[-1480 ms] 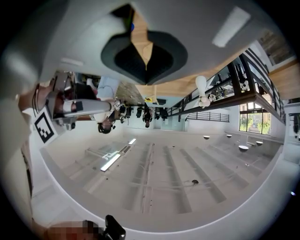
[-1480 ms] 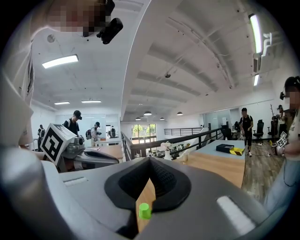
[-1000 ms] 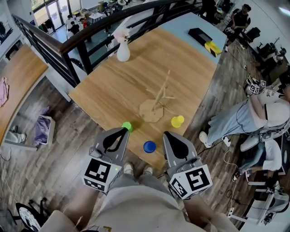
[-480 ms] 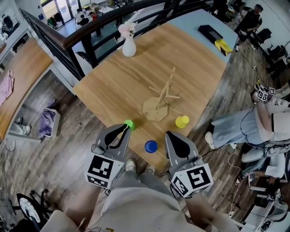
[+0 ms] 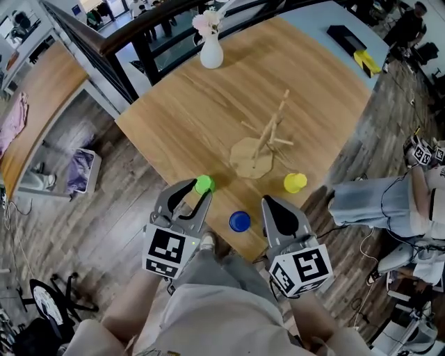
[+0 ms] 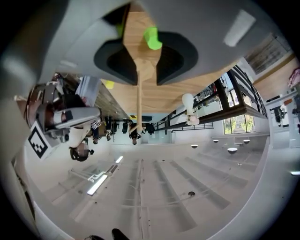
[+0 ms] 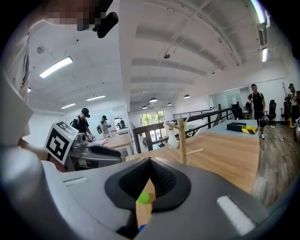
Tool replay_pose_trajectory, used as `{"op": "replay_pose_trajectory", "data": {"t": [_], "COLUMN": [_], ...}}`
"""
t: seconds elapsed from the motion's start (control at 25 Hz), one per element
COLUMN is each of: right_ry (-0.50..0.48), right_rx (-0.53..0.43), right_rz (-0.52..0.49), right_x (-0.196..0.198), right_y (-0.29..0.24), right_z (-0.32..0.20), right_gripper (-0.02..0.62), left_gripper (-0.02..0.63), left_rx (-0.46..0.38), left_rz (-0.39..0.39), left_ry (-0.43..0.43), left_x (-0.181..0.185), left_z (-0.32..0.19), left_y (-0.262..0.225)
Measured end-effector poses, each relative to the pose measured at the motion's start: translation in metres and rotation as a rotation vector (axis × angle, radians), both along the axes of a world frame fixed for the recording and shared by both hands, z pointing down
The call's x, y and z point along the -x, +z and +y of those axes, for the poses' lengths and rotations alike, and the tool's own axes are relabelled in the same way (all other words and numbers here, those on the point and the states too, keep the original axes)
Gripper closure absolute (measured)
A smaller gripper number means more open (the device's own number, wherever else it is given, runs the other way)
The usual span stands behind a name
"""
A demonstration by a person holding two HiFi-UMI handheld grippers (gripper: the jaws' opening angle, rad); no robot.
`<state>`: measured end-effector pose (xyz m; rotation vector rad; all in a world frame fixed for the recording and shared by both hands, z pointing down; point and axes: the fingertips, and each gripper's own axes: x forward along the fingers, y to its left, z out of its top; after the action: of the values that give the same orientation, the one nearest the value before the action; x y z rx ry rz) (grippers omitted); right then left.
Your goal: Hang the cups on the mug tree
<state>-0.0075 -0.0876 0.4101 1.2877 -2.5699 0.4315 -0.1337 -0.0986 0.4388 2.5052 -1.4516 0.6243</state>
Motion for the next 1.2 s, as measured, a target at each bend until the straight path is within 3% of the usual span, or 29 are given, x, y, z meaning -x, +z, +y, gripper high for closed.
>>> {"op": "replay_pose_trajectory", "data": {"t": [0.68,1.2], "right_ry": [-0.044,-0.075], "right_rx": [0.090,0.154], "right_rz": [0.037,-0.005], "right_x": [-0.002,0.006], "right_y": [0.124,0.176], "right_z": [-0.017,-0.032], "right_gripper": [0.595,0.595], "left_gripper": [0.382,0.376], "left_rx": [0.124,0.237], "left_rz": [-0.107,-0.151], "left_ry": [-0.047,-0.060], "left_x": [0.005,0.009], "left_z": [-0.032,-0.043], "left_y": [0.140,0.212]}}
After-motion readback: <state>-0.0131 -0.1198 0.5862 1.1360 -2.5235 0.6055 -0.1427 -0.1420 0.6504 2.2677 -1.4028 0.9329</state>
